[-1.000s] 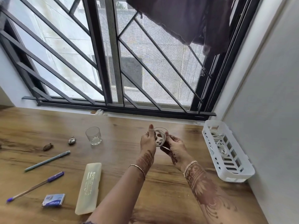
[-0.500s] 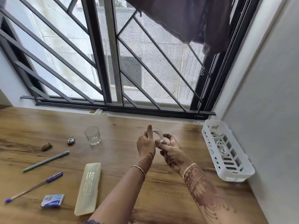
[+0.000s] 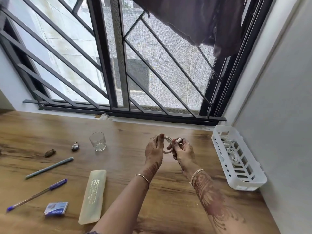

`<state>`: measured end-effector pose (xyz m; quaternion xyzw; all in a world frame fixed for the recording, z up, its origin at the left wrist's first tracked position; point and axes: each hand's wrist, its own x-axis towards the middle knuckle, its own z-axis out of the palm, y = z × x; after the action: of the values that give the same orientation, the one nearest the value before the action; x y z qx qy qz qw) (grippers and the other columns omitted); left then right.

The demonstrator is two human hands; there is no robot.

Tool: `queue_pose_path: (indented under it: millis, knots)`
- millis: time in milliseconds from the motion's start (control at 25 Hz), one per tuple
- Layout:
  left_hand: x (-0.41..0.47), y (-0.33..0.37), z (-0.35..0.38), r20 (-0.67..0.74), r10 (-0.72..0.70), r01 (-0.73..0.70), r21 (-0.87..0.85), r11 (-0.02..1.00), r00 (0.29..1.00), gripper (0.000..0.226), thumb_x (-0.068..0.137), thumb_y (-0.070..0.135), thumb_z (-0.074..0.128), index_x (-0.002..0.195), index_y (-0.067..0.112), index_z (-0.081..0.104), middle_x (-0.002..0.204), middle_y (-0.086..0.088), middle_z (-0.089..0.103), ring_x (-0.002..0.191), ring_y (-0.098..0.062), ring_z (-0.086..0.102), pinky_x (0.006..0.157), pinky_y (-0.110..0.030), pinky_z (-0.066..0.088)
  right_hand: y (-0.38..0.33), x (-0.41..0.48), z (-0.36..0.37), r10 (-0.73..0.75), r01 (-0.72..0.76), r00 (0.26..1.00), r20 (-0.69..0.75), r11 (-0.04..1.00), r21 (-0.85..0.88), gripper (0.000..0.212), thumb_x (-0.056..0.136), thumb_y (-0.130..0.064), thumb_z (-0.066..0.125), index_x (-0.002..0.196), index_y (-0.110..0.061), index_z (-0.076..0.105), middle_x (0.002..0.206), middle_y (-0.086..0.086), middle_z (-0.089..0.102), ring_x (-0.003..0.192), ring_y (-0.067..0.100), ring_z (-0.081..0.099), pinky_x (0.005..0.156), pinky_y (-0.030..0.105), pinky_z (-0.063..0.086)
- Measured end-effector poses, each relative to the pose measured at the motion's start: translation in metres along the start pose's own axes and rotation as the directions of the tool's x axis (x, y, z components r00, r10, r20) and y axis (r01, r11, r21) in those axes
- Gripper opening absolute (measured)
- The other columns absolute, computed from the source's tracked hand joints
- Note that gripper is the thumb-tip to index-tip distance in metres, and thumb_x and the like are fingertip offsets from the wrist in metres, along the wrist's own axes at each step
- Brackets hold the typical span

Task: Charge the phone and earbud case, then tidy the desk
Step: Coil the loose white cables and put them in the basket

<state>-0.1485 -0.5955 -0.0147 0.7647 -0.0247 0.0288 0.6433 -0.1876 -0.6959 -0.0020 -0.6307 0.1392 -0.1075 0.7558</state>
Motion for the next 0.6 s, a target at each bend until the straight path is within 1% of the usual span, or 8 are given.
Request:
queue_pose_path:
  millis: [80, 160, 280, 360, 480, 560, 600]
  knots:
    - [-0.002, 0.009, 0.0, 0.061, -0.081, 0.09, -0.148, 0.985, 0.995, 0.047, 0.091, 0.059, 0.038, 0.085, 0.018, 0.06, 0.063, 0.001, 0.049, 0.047, -0.013, 0.042, 0.047, -0.028, 0.039, 0.001, 0.002, -0.003, -0.017, 0.016, 0.999, -0.034, 1.0, -0.008, 0.01, 0.095, -0.014, 0.055, 0.089, -0.011, 0.048, 0.07, 0.01, 0.065, 0.041, 0.007, 0.04, 0.04, 0.019, 0.03]
    - [-0.003, 0.015, 0.0, 0.128, -0.18, 0.21, -0.281, 0.937, 0.975, 0.041, 0.095, 0.051, 0.038, 0.087, 0.019, 0.062, 0.066, 0.001, 0.051, 0.049, -0.009, 0.04, 0.044, -0.023, 0.037, 0.001, 0.004, -0.003, -0.048, 0.047, 0.995, -0.083, 0.999, -0.023, 0.009, 0.095, -0.013, 0.055, 0.091, -0.009, 0.048, 0.068, 0.008, 0.066, 0.043, 0.01, 0.041, 0.039, 0.019, 0.032]
    - [-0.003, 0.016, -0.003, 0.243, -0.33, 0.4, -0.355, 0.845, 0.912, 0.029, 0.098, 0.039, 0.044, 0.094, 0.018, 0.064, 0.074, 0.002, 0.057, 0.056, -0.008, 0.043, 0.045, -0.019, 0.038, 0.002, 0.009, -0.005, -0.083, 0.079, 0.989, -0.119, 0.996, -0.044, 0.008, 0.095, -0.011, 0.054, 0.094, -0.005, 0.048, 0.066, 0.005, 0.066, 0.04, 0.006, 0.041, 0.038, 0.017, 0.032]
    - [-0.003, 0.017, -0.007, 0.314, -0.379, 0.479, -0.358, 0.802, 0.87, 0.02, 0.094, 0.03, 0.048, 0.097, 0.021, 0.065, 0.076, 0.003, 0.059, 0.056, -0.006, 0.044, 0.045, -0.017, 0.036, 0.003, 0.012, -0.009, -0.099, 0.083, 0.987, -0.129, 0.988, -0.128, 0.012, 0.095, -0.015, 0.055, 0.094, -0.003, 0.052, 0.069, 0.005, 0.069, 0.041, 0.006, 0.042, 0.04, 0.017, 0.034]
    - [-0.002, 0.02, -0.012, 0.385, -0.409, 0.544, -0.372, 0.752, 0.828, 0.021, 0.091, 0.031, 0.047, 0.088, 0.02, 0.064, 0.069, 0.003, 0.062, 0.044, -0.004, 0.043, 0.039, -0.016, 0.032, 0.004, 0.013, -0.012, -0.165, 0.123, 0.977, -0.134, 0.953, -0.277, 0.015, 0.094, -0.018, 0.058, 0.093, -0.004, 0.057, 0.072, 0.001, 0.07, 0.043, 0.0, 0.047, 0.045, 0.013, 0.037]
    - [-0.001, 0.02, -0.012, 0.418, -0.404, 0.564, -0.401, 0.722, 0.814, 0.031, 0.095, 0.037, 0.043, 0.082, 0.018, 0.065, 0.063, 0.003, 0.065, 0.037, -0.004, 0.038, 0.035, -0.014, 0.028, 0.003, 0.013, -0.013, -0.2, 0.146, 0.97, -0.14, 0.935, -0.324, 0.014, 0.093, -0.017, 0.059, 0.093, -0.003, 0.058, 0.072, 0.002, 0.07, 0.043, -0.004, 0.051, 0.048, 0.009, 0.037]
    - [-0.001, 0.021, -0.012, 0.412, -0.4, 0.558, -0.405, 0.725, 0.819, 0.034, 0.096, 0.04, 0.043, 0.082, 0.018, 0.065, 0.062, 0.003, 0.065, 0.037, -0.004, 0.037, 0.034, -0.013, 0.028, 0.004, 0.013, -0.014, -0.2, 0.145, 0.97, -0.141, 0.934, -0.326, 0.015, 0.092, -0.018, 0.06, 0.093, -0.003, 0.059, 0.074, 0.003, 0.071, 0.044, -0.005, 0.052, 0.048, 0.009, 0.038]
